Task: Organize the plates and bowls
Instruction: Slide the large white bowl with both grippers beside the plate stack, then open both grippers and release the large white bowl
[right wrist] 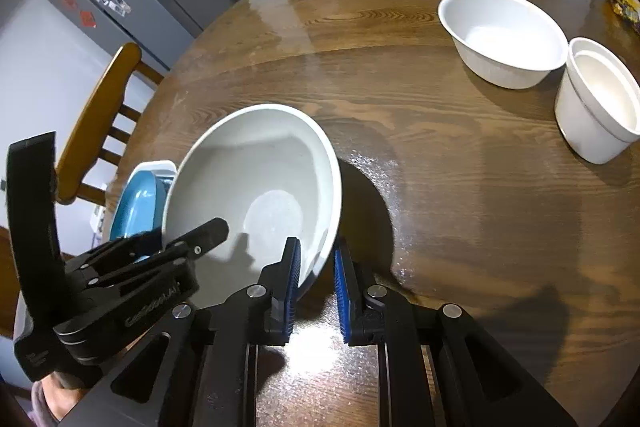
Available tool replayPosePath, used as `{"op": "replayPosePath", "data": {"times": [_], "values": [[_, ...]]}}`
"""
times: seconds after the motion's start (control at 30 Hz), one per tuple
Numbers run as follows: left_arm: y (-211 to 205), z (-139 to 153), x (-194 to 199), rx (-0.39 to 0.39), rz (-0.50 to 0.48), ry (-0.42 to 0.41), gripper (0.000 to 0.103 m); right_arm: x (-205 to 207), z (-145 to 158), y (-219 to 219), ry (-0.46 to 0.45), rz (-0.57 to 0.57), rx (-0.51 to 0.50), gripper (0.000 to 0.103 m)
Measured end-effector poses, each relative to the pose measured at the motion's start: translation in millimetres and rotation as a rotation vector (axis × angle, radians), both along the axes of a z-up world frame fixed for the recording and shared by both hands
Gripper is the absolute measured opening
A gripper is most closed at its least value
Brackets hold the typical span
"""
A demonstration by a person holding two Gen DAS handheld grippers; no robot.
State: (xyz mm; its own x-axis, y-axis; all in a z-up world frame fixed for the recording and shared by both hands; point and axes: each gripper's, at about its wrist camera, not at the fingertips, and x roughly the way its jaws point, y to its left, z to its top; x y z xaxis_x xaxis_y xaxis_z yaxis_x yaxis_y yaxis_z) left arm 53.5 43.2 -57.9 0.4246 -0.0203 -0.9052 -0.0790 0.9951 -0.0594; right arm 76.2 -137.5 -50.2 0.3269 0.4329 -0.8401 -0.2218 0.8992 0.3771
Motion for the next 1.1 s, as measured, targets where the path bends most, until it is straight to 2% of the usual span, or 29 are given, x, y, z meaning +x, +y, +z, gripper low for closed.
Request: {"op": "replayPosePath", "data": {"times": [0.07,0.1,0.17,0.3,0.47,1.1], "values": [[3,2,-1,0.0,0.004,-0.002,0.06,-1,2,-5,-0.004,-0.013,0.011,0.04],[5,3,-2,-0.001,0.008,-0.003,0.06,-1,3,-8,-0.005,-0.02,0.017,0.042],[6,6,-4,-0.001,0.014,-0.008,0.061,-2,6,-14,-0.011,-0.038,0.02,0.042],[6,15,-11,0.014,0.019,-0.034,0.076,-4,10,-30,-0.011,-0.08,0.025,0.042],[2,25,-18,0.038,0.02,-0.058,0.082,-9,14,-53,-0.005,-0.137,0.033,0.042],[-39,39,-40,0.071,-0.058,-0.085,0.083,-34,22,-89,-0.036,-0.188,0.045,0.043]]}}
